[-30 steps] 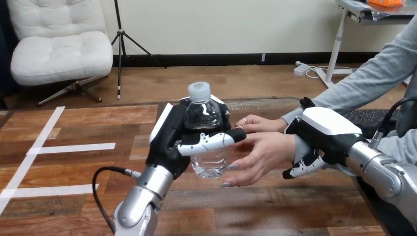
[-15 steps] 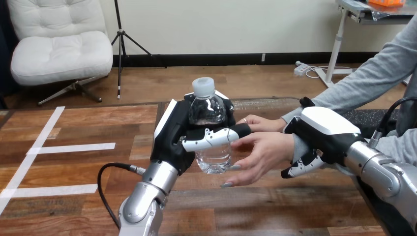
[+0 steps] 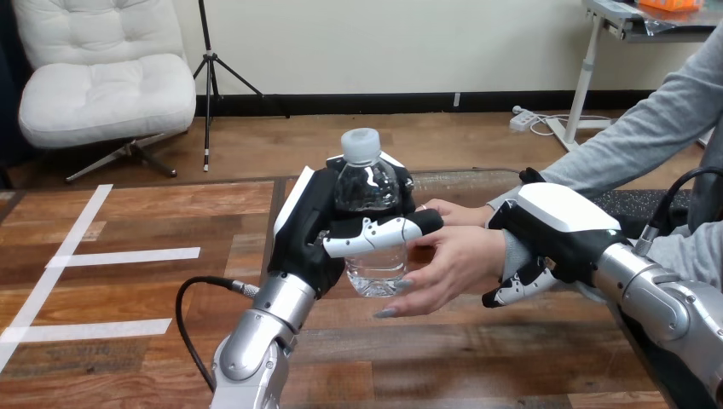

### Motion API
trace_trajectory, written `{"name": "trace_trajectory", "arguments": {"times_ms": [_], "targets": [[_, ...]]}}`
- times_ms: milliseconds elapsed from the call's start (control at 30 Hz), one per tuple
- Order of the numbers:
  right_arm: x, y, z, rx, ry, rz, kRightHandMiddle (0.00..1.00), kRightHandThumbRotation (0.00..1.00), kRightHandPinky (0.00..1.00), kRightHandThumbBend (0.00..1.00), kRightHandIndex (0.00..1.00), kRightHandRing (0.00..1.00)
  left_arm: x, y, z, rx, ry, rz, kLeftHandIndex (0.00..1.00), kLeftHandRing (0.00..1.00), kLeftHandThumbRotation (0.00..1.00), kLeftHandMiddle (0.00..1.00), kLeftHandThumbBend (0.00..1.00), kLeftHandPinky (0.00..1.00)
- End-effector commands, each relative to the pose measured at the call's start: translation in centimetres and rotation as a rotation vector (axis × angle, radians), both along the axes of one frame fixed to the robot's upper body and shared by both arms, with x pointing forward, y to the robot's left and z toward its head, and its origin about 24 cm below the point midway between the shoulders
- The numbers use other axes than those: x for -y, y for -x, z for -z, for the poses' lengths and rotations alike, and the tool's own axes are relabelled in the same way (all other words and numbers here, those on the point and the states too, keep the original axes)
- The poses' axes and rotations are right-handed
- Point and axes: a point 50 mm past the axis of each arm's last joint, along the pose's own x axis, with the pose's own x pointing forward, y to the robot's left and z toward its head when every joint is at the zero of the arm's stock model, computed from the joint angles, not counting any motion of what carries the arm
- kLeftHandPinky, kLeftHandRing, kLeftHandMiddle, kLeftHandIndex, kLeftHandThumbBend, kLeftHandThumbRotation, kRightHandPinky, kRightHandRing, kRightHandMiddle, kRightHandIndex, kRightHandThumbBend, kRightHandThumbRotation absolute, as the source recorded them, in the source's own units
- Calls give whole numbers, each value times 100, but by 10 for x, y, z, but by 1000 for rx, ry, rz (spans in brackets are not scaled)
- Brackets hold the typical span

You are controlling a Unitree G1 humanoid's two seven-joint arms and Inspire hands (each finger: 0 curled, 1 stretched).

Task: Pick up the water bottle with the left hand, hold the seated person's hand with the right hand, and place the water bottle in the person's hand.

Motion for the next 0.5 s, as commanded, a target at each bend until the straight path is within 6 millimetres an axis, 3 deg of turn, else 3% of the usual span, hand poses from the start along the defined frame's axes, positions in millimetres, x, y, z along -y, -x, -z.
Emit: {"name": "trace_trajectory", "arguments": {"times_ms": [0, 467], "targets": [[-6, -7, -14, 75, -84, 15, 21, 0, 12, 74, 23, 16, 17, -13, -31, 113, 30, 38, 36, 30, 0, 34, 81, 25], [-6, -8, -12, 72, -86, 24, 21, 0, 12, 74, 22, 16, 23, -11, -30, 94, 45, 60, 36, 30, 0, 35, 81, 25]]}}
